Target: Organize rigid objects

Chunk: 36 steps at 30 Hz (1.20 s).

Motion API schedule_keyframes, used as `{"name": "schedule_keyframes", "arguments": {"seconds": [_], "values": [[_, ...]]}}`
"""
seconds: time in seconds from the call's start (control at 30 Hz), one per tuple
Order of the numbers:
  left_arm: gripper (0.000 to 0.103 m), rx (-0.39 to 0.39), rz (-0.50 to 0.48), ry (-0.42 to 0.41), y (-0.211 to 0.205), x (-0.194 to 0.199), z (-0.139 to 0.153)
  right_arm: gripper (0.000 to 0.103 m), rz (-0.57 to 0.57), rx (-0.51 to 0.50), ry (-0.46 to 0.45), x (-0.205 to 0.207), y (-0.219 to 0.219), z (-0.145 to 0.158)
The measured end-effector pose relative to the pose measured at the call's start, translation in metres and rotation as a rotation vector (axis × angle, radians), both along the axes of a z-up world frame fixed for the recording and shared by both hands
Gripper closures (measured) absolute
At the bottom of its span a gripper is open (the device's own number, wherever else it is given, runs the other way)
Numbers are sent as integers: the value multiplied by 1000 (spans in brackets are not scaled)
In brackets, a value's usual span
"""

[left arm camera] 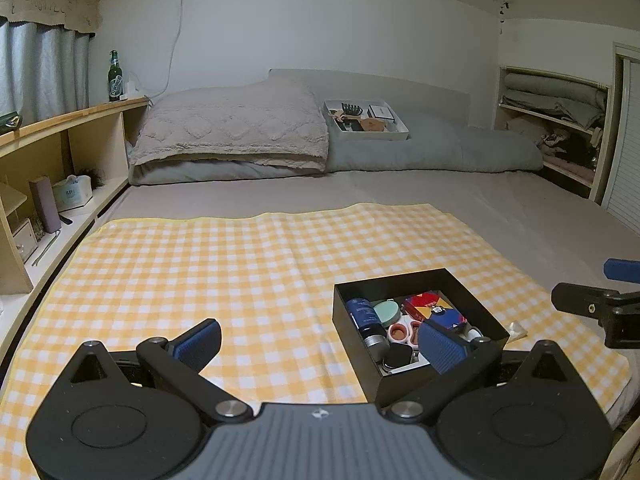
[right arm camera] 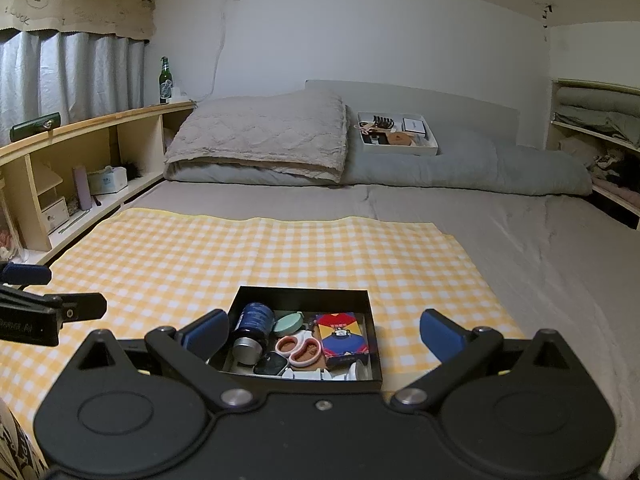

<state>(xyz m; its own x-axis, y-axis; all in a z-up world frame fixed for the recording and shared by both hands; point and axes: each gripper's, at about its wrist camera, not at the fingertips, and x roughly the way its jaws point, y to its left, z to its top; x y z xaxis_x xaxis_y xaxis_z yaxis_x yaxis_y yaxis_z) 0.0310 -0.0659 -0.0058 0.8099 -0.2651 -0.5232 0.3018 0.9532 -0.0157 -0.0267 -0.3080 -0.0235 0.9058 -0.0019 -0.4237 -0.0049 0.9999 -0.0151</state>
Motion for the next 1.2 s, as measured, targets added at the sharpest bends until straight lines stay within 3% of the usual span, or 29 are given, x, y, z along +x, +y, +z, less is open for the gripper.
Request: {"name": "schedule_keyframes", "arguments": {"seconds": [1.2], "values": [[0,-1,-6,-7,-3,-3,2,0,-1,-6,0,0,3,0]]}}
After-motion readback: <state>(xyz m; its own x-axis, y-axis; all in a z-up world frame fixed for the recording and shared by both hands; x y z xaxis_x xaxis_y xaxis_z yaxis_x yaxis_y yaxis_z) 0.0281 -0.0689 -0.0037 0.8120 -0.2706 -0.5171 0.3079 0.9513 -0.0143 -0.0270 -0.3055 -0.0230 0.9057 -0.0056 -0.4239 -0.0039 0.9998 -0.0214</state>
